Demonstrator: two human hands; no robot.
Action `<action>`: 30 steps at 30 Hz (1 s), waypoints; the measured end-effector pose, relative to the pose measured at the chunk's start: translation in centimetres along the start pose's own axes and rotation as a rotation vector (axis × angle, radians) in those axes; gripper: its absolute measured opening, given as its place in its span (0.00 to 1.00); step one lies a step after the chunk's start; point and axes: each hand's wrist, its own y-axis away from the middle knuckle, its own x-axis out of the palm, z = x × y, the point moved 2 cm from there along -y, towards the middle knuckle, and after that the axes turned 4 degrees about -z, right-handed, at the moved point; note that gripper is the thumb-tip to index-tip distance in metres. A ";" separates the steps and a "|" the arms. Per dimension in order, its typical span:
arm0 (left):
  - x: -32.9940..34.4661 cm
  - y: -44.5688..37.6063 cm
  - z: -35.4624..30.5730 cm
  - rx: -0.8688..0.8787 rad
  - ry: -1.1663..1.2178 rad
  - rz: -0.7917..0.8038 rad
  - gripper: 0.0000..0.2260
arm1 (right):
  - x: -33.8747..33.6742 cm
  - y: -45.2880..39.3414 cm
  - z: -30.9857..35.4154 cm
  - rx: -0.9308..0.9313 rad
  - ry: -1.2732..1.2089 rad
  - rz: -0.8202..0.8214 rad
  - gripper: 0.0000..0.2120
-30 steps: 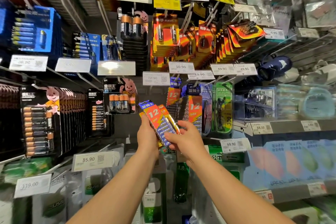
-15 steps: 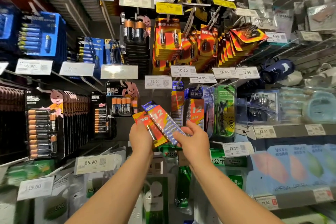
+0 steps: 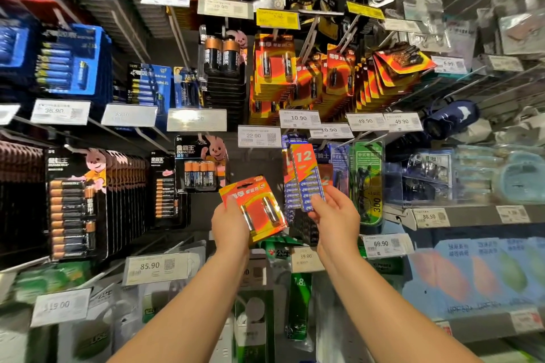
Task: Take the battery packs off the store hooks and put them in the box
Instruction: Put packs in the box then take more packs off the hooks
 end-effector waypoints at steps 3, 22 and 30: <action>-0.1 -0.2 0.2 -0.011 -0.004 0.017 0.16 | 0.6 -0.3 0.2 -0.019 0.019 -0.008 0.22; -1.1 0.6 -0.5 -0.016 0.009 0.035 0.16 | 0.6 -1.3 -0.8 0.116 0.191 0.117 0.17; -0.3 2.8 -0.8 -0.005 -0.009 0.051 0.17 | -0.7 2.0 0.6 0.081 0.435 0.349 0.09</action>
